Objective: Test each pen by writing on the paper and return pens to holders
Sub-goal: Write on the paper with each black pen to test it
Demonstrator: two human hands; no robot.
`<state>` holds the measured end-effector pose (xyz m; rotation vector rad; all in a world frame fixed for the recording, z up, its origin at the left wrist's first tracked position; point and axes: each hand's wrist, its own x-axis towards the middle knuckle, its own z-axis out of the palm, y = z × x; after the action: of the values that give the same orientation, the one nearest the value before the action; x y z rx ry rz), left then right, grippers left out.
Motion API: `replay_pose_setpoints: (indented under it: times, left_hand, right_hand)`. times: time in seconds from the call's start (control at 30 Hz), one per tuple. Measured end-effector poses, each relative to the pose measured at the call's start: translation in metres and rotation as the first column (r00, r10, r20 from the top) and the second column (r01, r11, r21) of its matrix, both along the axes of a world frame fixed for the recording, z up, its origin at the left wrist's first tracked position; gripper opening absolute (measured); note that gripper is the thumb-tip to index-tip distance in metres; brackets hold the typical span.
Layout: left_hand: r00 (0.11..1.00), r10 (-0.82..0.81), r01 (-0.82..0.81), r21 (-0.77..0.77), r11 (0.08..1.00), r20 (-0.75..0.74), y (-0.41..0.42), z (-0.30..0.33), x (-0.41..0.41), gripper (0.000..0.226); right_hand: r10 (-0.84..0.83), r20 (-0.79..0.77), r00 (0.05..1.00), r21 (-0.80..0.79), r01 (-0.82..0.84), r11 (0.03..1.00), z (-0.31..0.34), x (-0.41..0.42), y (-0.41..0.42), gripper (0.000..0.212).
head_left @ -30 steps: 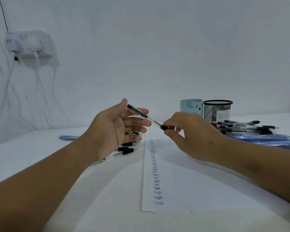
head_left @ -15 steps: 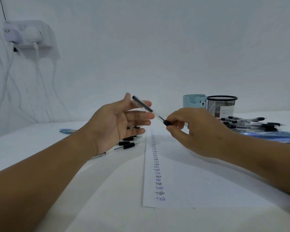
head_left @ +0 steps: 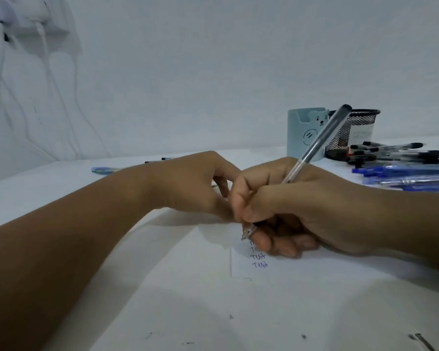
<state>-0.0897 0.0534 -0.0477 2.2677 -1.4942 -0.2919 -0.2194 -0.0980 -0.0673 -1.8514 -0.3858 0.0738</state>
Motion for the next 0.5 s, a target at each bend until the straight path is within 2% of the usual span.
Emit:
replay_pose_setpoints:
  times: [0.07,0.17,0.23,0.33,0.5]
  left_hand:
    - [1.000,-0.020,0.021,0.054,0.998,-0.007,0.002,0.003,0.000,0.035]
    - [0.999,-0.039,0.039,0.093,0.995,-0.007,0.003,0.005,0.000,0.040]
    - [0.999,-0.031,0.032,0.088,0.996,-0.009,0.003,0.004,0.000,0.038]
    - [0.999,-0.040,0.042,0.085,0.995,-0.017,0.004,0.004,0.001,0.027]
    - [0.999,-0.031,0.032,0.079,0.996,-0.020,0.004,0.003,0.000,0.039]
  right_hand:
    - [0.012,0.022,1.000,-0.016,-0.011,1.000,-0.003,-0.001,0.001,0.018]
    - [-0.009,0.064,0.998,0.002,0.009,1.000,-0.005,-0.002,0.005,0.044]
    - [-0.017,0.091,0.996,0.006,0.017,1.000,-0.005,-0.004,0.009,0.041]
    - [-0.035,0.146,0.989,-0.076,0.047,0.996,-0.003,-0.008,0.012,0.043]
    - [-0.054,0.153,0.987,-0.182,0.082,0.980,-0.003,-0.006,0.010,0.043]
